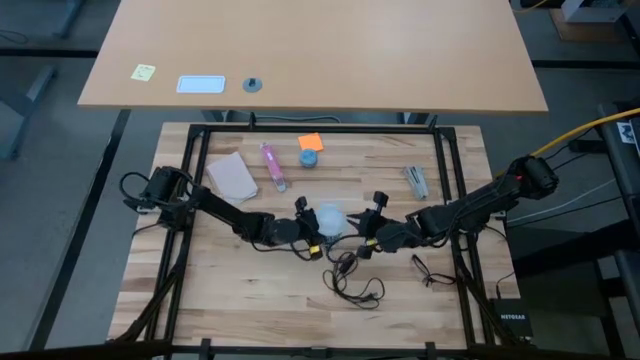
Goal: Screw lightbulb
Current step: Insert the lightbulb into the lamp
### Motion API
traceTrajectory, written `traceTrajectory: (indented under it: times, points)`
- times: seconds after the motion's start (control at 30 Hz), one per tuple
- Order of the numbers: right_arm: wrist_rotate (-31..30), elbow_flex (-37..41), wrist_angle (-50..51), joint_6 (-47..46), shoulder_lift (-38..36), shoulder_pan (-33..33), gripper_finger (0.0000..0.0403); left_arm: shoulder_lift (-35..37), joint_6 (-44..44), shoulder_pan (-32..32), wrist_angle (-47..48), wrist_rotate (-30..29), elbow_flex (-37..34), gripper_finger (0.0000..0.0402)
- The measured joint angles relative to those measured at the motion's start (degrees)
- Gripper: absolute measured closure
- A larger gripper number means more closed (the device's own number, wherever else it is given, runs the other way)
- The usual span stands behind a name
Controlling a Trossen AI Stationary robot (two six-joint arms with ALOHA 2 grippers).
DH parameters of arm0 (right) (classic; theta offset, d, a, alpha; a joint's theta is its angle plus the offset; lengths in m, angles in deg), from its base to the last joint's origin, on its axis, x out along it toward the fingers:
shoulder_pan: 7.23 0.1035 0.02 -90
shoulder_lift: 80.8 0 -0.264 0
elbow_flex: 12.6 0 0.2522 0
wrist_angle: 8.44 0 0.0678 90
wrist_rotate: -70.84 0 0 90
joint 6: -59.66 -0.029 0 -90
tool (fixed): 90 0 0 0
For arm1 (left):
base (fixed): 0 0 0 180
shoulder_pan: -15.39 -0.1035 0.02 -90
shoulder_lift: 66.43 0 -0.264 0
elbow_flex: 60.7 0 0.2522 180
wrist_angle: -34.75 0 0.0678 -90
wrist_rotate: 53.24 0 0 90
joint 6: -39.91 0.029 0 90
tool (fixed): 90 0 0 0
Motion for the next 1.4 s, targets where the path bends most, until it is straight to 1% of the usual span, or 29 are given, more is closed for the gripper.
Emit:
traceTrajectory:
  times: [0.1, 0.23, 0.3, 0.4, 0.6, 0.77, 0.93, 1.2, 1.4]
  points:
    - [1.26, -0.06, 2.74, -5.09, -0.02, 0.08, 0.0352, -0.02, -0.59, -1.66, 0.01, 2.44, 0.0, 0.0243]
    - [4.72, -0.06, 6.18, -12.51, 0.19, 0.08, 0.0352, -0.02, -0.6, -3.02, 0.01, 4.39, 0.0, 0.0243]
    - [5.14, -0.06, 7.87, -15.67, 1.15, 0.08, 0.0352, -0.02, -0.63, -3.5, 0.02, 4.96, -0.02, 0.0243]
    - [5.19, -0.06, 8.27, -17.92, 4.09, 0.08, 0.0352, -0.07, -0.58, -3.89, -0.66, 5.97, -0.1, 0.0243]
    - [5.6, -0.06, 5.39, -18.09, 11.76, -1.37, 0.0352, -0.21, -0.45, -3.89, -1.84, 6.78, -0.17, 0.0243]
    - [7.24, -0.04, 3.05, -18.11, 15.65, -3.64, 0.0352, -0.17, -2.04, -3.89, -0.68, 6.83, -0.11, 0.0243]
    - [8.93, -0.04, 1.86, -18.1, 16.24, -4.97, 0.0352, -0.07, -2.34, -3.81, 0.31, 6.9, -0.07, 0.0243]
    - [5.57, -0.02, -3.41, -13.95, 16.24, -4.86, 0.0352, 0.05, -3.26, -3.13, 4.42, 6.79, 0.04, 0.0243]
    - [5.51, 0.0, -5.76, -9.98, 16.24, -4.86, 0.0352, -0.08, -2.07, -2.19, 6.8, 6.82, -0.06, 0.0244]
